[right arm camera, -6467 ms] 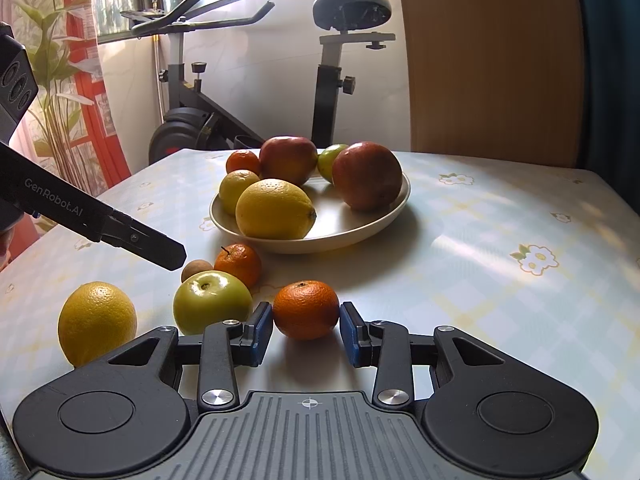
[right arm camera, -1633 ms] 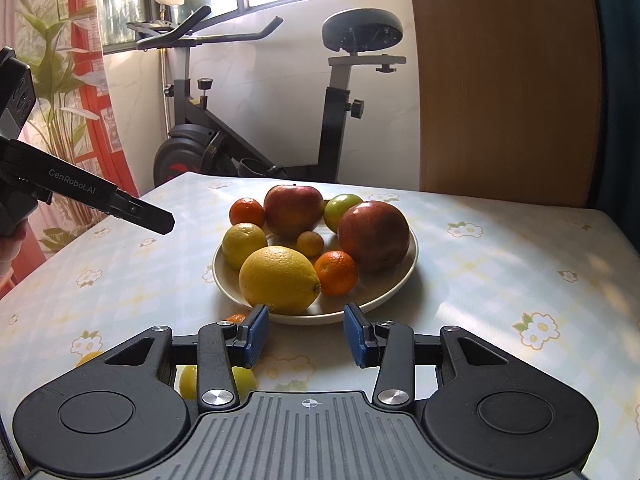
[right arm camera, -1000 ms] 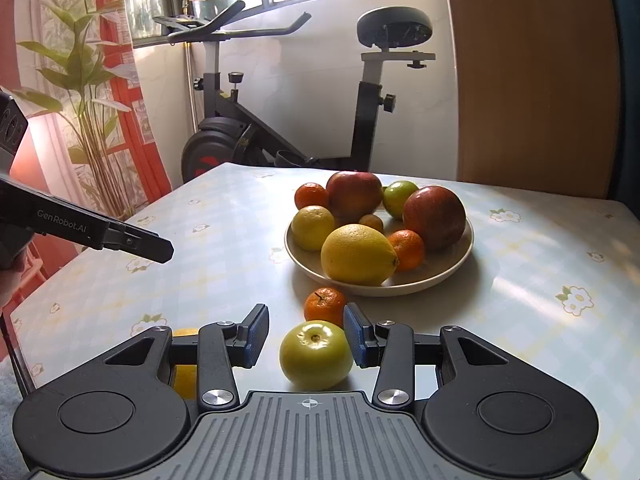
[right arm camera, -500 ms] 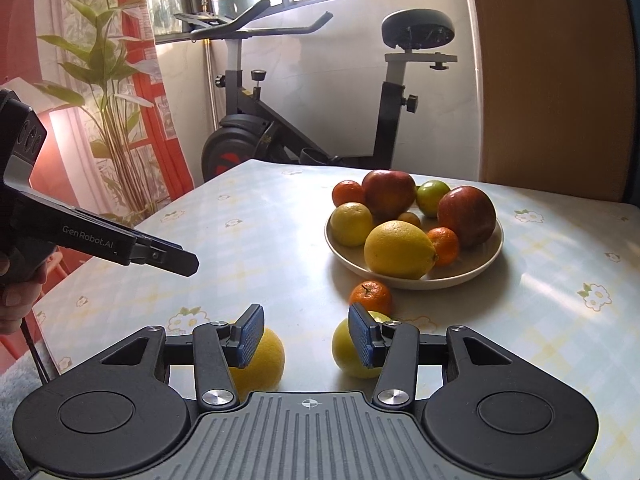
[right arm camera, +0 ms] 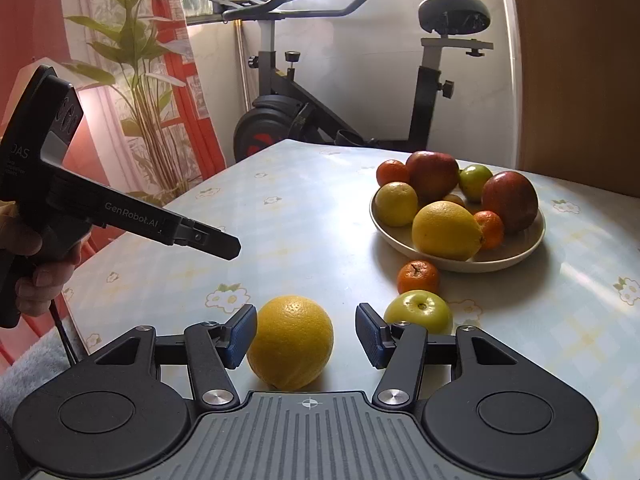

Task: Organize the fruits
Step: 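Withdraw both open tools from the plate toward the yellow lemon, then clamp the yellow lemon between the right tool and the left tool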

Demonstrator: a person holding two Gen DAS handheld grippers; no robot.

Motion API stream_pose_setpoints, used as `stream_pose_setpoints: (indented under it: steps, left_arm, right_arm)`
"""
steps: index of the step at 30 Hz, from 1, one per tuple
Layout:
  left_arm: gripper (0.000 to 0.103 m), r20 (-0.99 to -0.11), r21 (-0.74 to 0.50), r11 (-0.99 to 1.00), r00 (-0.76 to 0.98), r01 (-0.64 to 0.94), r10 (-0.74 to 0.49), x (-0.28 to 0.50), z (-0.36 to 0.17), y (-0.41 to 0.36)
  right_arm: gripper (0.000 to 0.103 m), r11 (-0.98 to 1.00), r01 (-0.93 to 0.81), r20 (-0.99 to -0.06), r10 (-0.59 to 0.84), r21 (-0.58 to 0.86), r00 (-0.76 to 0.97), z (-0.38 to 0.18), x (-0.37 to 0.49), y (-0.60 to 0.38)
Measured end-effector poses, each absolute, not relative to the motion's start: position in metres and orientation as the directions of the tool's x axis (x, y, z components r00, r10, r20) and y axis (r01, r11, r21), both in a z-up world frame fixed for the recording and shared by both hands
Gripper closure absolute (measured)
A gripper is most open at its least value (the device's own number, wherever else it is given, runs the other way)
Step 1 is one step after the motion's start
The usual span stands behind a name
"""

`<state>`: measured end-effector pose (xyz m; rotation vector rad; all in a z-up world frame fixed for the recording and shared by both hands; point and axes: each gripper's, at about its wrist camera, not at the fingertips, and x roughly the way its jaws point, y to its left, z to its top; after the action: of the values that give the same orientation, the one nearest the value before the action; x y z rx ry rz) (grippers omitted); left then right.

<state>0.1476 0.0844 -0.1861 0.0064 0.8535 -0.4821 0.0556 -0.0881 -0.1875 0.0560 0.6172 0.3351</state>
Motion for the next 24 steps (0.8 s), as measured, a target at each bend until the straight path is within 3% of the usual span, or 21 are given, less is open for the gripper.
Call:
stream_pose_setpoints:
  steps: [9,20,24]
  left_arm:
    - [0.071,-0.725,-0.213,0.884,0.539,0.416,-0.428,0.148,-0.188,0.081]
    - [0.071,-0.718,-0.268,0.833,0.476,0.483,-0.507,0.143,-0.191,0.070]
    - [0.070,-0.708,-0.346,0.796,0.419,0.496,-0.569,0.143,-0.197,0.065]
  right_arm:
    - [0.052,0.935,-0.323,-0.614,0.342,0.147,0.712,-0.202,0.058,-0.078]
    - [0.061,0.920,-0.372,-0.638,0.362,0.125,0.680,-0.206,0.052,-0.089]
    - [0.070,0.939,-0.331,-0.659,0.310,0.097,0.685,-0.207,0.051,-0.099]
